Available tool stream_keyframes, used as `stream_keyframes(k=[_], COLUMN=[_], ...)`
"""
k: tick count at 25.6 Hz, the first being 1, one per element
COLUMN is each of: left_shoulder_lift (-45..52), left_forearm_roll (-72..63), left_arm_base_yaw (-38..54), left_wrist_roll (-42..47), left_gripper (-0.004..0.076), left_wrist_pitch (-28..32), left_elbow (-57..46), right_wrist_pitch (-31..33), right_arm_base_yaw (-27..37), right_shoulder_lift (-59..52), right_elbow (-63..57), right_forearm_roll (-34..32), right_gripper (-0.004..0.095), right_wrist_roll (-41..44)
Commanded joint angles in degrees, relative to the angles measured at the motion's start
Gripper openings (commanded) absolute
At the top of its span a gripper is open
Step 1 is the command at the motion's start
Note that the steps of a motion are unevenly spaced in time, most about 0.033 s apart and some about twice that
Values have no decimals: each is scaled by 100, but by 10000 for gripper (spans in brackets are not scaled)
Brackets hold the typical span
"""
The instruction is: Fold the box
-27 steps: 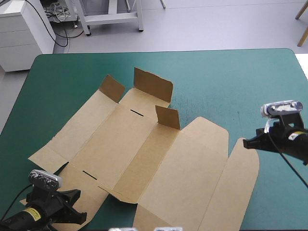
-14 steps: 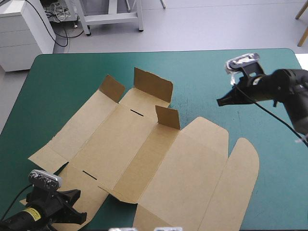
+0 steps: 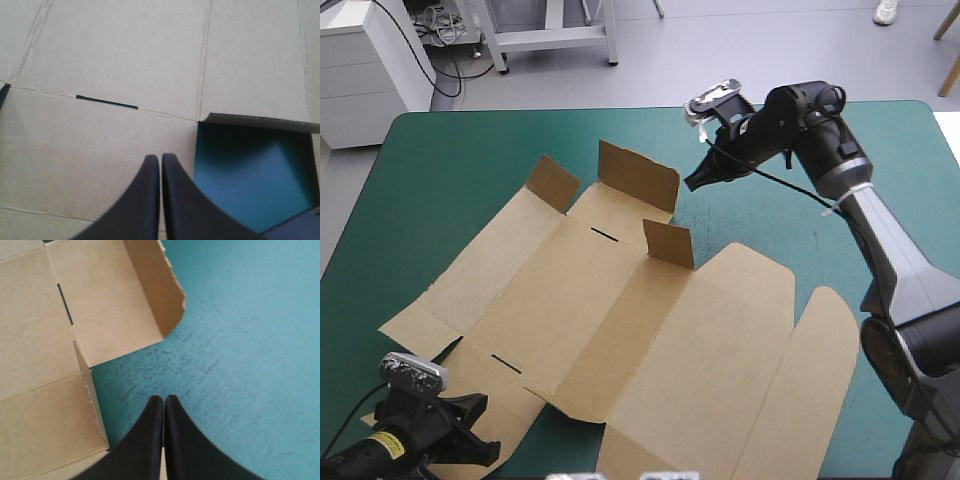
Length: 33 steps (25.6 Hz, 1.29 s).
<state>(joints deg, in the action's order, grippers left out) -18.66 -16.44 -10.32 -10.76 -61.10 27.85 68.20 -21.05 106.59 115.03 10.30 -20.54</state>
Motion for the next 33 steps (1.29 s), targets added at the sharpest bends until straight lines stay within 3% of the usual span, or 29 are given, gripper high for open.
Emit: stream_keyframes(k=[1, 17, 20, 26, 33], left_shoulder_lift=[-77, -77, -77, -77, -77], left_forearm_roll=[-148, -148, -148, -148, -148], left_arm_base_yaw=[10, 10, 10, 10, 10], left_wrist_roll=[19, 19, 19, 19, 19], left_gripper=[-8, -8, -8, -8, -8], left_wrist_pitch=[289, 289, 289, 289, 289], left_elbow=[129, 129, 129, 129, 129], right_wrist_pitch=[-135, -175, -132, -128, -128], right_arm_base_yaw=[-277, -497, -497, -497, -497], right_shoulder_lift=[-94, 9, 60, 443, 515], right_elbow=[277, 277, 277, 264, 202], right_forearm_roll=[40, 247, 220, 353, 447], right_gripper=[-2, 24, 128, 537, 567], right_wrist_roll=[-12, -192, -181, 200, -218])
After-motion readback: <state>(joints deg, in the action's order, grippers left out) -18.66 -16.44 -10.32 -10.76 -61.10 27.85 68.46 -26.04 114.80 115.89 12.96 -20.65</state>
